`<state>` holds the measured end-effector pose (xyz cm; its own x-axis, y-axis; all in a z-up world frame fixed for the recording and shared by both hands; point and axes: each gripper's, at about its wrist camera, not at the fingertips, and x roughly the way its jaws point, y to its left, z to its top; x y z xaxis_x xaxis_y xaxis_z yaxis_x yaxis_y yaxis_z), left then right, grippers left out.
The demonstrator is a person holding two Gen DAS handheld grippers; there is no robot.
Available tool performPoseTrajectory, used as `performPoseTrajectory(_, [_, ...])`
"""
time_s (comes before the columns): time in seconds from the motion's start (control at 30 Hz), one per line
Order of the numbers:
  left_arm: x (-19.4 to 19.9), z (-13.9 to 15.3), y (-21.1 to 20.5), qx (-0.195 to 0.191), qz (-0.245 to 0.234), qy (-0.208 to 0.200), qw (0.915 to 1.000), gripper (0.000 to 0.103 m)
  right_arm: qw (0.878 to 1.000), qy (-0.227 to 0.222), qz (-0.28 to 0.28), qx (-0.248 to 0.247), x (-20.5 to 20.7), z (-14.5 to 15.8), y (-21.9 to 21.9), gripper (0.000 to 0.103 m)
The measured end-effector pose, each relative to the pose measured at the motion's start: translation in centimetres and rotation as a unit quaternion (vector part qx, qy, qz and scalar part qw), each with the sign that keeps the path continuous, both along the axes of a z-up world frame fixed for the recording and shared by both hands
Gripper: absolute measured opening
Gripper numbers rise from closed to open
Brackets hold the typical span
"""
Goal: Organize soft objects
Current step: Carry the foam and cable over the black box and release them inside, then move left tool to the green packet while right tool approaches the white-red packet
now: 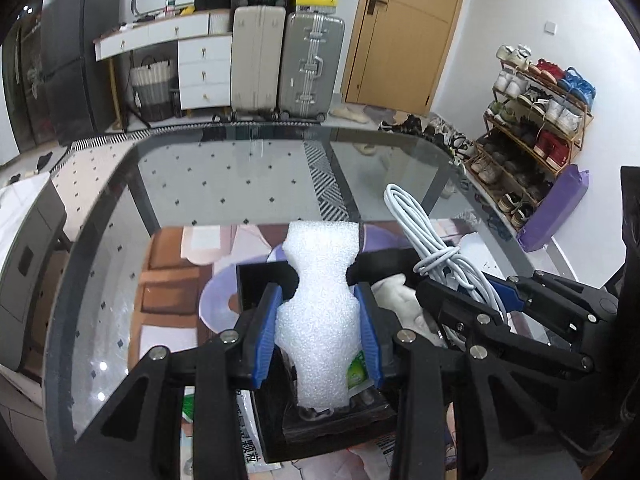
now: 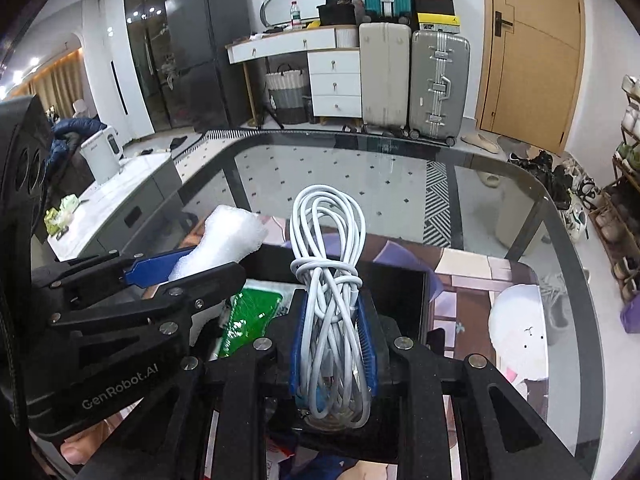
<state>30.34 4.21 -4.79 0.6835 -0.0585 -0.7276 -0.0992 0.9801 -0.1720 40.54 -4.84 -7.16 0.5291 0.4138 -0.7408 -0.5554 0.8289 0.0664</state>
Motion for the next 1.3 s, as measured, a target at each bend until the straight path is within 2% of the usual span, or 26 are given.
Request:
performPoseTrajectory(0.2, [-0.1, -0.3, 0.0, 0.0, 0.006, 0.007, 1.0, 0.036, 1.0, 0.012, 0.004, -0.009, -0.2, -1.2, 0.0, 0.024])
performPoseTrajectory(0.37, [0.1, -0.5, -0.1, 0.005, 0.001, 0.019, 0.9998, 0.038, 1.0, 0.011, 0.008, -0.01, -0.4, -1.2, -0.4, 0.029])
performPoseTrajectory(0.5, [-0.1, -0.3, 0.0, 0.013, 0.002, 0.019, 0.9997, 0.05, 1.0, 0.02, 0.0, -0.005, -0.6, -0.9, -0.9, 0.03])
performPoseTrajectory(0.67, [-0.5, 0.2, 0.5, -0.01, -0.003, 0.016, 0.9998, 0.056, 1.0, 0.012, -0.01, 0.004, -1.1, 0.0, -1.9, 0.045])
performPoseTrajectory(0.73, [-0.8, 0.6, 0.7, -0.016, -0.004, 0.015, 0.9997, 0.059, 1.0, 0.012, -0.012, 0.013, -1.3, 0.5, -2.2, 0.046])
performPoseTrajectory(0.8, [-1.3, 1.4, 1.0, -0.017, 0.003, 0.004, 0.9998, 0.071, 1.0, 0.008, -0.02, 0.018, -1.5, 1.1, -2.6, 0.051])
performPoseTrajectory(0.83, [-1.4, 1.8, 1.1, -0.011, 0.011, 0.0, 0.9999, 0.075, 0.999, 0.008, -0.028, 0.02, -1.7, 1.3, -2.9, 0.058])
performPoseTrajectory(0.87, [-1.7, 2.1, 1.2, -0.007, 0.014, -0.005, 0.9999, 0.08, 0.999, 0.01, -0.03, 0.022, -1.8, 1.4, -3.1, 0.069])
performPoseTrajectory(0.93, [-2.2, 2.7, 1.5, -0.01, 0.005, -0.014, 0.9998, 0.084, 0.999, 0.012, -0.028, 0.032, -2.2, 1.7, -3.3, 0.077])
performPoseTrajectory(1.13, [-3.9, 3.7, 3.0, 0.005, 0.004, -0.025, 0.9997, 0.086, 0.999, 0.006, -0.017, 0.036, -3.9, 2.9, -3.9, 0.077])
performPoseTrajectory(1.3, [-5.2, 2.9, 4.5, 0.016, 0.013, -0.011, 0.9997, 0.087, 0.999, 0.011, -0.011, 0.043, -5.6, 3.6, -4.2, 0.079])
